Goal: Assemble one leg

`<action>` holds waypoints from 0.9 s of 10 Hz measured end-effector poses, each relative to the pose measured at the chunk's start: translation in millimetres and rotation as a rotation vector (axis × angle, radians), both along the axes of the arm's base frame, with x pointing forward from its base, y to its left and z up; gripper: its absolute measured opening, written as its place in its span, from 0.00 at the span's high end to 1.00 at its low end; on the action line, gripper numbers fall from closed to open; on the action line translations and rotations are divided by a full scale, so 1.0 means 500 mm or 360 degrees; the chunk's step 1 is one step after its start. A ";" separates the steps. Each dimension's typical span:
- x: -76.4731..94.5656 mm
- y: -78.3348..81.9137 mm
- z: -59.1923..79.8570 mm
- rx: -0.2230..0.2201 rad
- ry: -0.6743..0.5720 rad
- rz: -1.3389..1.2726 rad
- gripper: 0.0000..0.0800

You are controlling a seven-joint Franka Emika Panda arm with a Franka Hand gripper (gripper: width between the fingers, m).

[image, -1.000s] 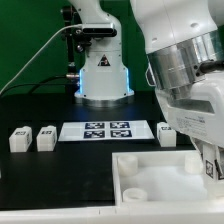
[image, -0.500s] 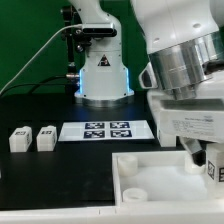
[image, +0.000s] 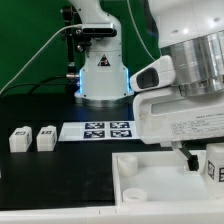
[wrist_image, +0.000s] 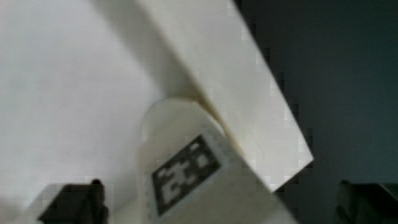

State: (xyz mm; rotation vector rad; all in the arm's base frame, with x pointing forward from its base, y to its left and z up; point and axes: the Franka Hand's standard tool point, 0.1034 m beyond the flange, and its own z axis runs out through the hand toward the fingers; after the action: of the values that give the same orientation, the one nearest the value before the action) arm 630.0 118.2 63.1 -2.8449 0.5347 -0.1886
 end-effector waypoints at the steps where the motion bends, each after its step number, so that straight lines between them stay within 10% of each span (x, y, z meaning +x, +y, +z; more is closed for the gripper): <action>1: 0.002 0.006 0.002 -0.0106 -0.0052 0.0277 0.19; 3: 0.009 0.001 0.006 -0.0226 -0.0136 0.0700 0.19; 5: 0.008 0.002 0.005 -0.0219 -0.0128 0.0668 0.52; 9: 0.009 -0.005 0.005 -0.0153 -0.0060 0.0283 0.63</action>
Offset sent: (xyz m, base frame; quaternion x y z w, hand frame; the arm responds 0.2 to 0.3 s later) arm 0.0000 0.0000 0.0000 0.0000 0.0000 -0.0899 0.9960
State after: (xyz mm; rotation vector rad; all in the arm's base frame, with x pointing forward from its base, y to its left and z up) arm 634.7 115.9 65.4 -2.9557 0.2699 -0.2411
